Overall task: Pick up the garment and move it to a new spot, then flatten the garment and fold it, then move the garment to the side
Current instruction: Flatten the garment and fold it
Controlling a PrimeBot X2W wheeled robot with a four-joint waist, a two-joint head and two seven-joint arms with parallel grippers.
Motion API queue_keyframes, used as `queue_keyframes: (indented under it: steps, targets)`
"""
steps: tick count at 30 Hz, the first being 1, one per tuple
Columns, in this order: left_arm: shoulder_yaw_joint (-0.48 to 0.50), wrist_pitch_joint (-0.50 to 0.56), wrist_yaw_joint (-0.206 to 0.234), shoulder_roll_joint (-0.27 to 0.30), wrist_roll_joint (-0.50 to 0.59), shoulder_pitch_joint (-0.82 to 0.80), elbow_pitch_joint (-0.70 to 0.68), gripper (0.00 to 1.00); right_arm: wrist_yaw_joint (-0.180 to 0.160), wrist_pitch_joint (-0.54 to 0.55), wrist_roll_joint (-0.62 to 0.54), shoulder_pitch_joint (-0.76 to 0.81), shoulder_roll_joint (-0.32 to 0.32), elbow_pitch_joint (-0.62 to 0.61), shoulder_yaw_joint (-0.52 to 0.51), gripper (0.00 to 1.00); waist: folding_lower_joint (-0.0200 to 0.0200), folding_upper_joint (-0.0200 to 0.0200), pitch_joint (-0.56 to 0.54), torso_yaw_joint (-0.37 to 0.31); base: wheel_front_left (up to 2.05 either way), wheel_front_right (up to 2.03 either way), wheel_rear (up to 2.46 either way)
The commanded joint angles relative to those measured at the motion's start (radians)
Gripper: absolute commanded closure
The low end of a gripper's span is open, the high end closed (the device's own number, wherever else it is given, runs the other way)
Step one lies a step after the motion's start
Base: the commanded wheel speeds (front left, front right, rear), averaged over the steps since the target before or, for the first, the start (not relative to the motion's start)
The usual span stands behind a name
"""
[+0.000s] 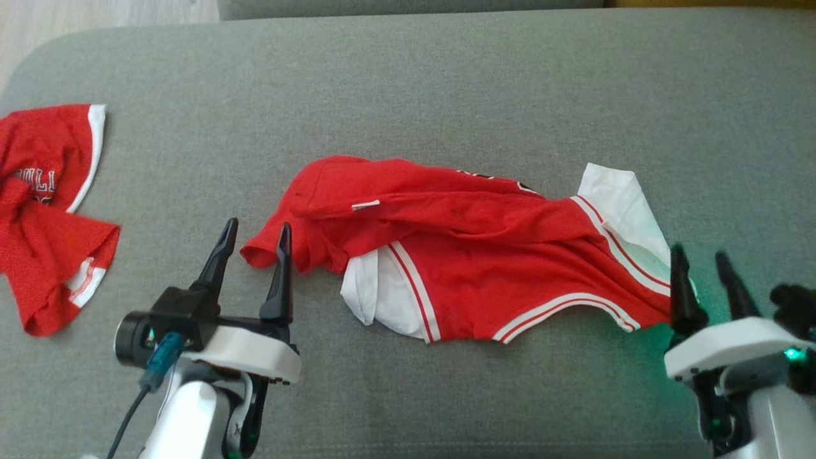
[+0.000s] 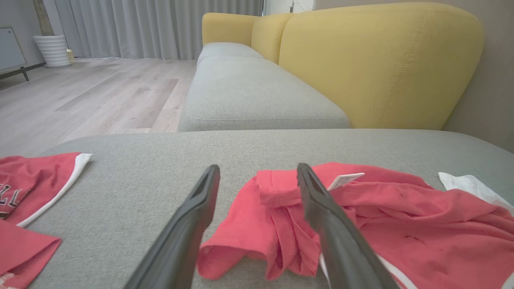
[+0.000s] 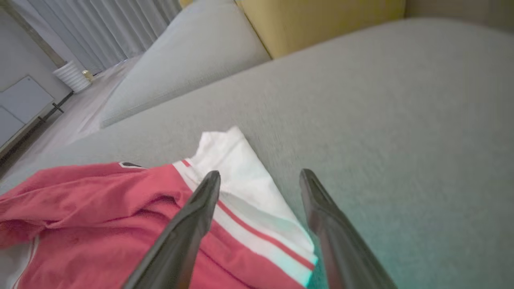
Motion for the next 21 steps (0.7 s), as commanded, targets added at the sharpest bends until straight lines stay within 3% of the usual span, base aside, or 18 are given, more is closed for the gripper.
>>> queue_keyframes:
  steps: [1,12,21]
  targets:
    - [0.038,-0.012,0.005,0.011,0.003,-0.006,-0.030,0.00,-0.001,-0.020,-0.038,-0.019,-0.006,-0.073,0.032,0.00,0.0000,0.0000,-0.009,0.000,0.00,0.00,0.00]
    - [0.049,-0.012,0.021,0.023,-0.001,0.034,-0.034,0.00,-0.001,0.013,-0.219,0.024,-0.006,-0.328,0.120,0.00,0.0000,0.0000,-0.073,0.000,0.00,0.00,0.00]
    - [0.048,-0.001,0.031,0.034,-0.005,0.050,-0.042,0.00,-0.001,0.030,-0.219,0.080,-0.006,-0.403,0.139,0.00,0.0000,0.0000,-0.084,-0.006,0.00,0.00,0.00]
